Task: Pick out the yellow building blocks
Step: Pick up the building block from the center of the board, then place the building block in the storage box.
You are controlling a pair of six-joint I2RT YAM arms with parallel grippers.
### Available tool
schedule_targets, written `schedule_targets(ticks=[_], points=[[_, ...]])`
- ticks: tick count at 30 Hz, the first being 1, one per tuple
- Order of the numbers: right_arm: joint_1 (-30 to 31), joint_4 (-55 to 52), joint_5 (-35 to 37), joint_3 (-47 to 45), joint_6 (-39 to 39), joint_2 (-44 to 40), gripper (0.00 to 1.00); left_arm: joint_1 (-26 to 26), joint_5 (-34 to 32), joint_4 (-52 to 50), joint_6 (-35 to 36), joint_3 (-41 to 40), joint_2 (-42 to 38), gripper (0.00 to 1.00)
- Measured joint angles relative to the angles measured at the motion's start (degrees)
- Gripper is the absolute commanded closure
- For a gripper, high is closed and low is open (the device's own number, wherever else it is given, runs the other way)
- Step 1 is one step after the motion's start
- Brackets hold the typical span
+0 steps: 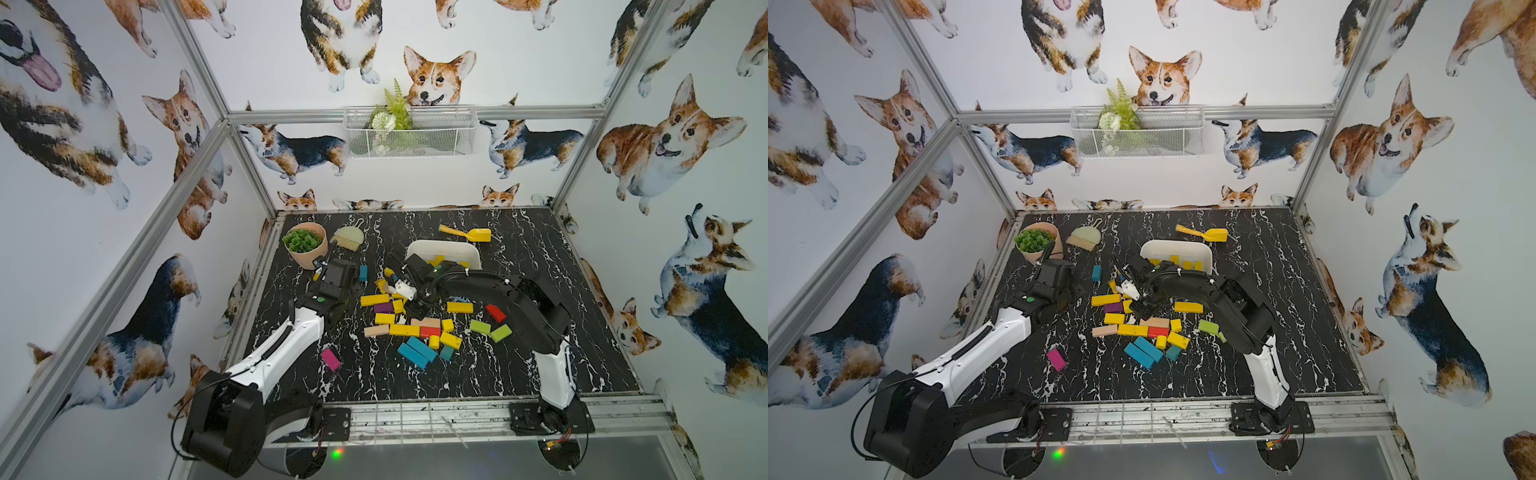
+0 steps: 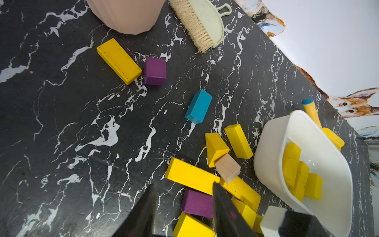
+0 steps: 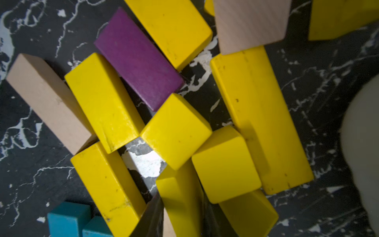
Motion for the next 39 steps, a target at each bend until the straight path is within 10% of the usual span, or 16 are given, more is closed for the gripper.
schedule_targets(ticks=[22,39], points=[[0.4,6.2,3.9,-8.7,1.7,-16.0,0.91,0.0,-0.4,1.7,0.9,-1.0,-4.0,0.54],[-13.6,10.4,19.4,-4.1,30.5,-10.9,0.93,0.3,0.5,3.8,1.8,-2.7,-5.0,0.54]])
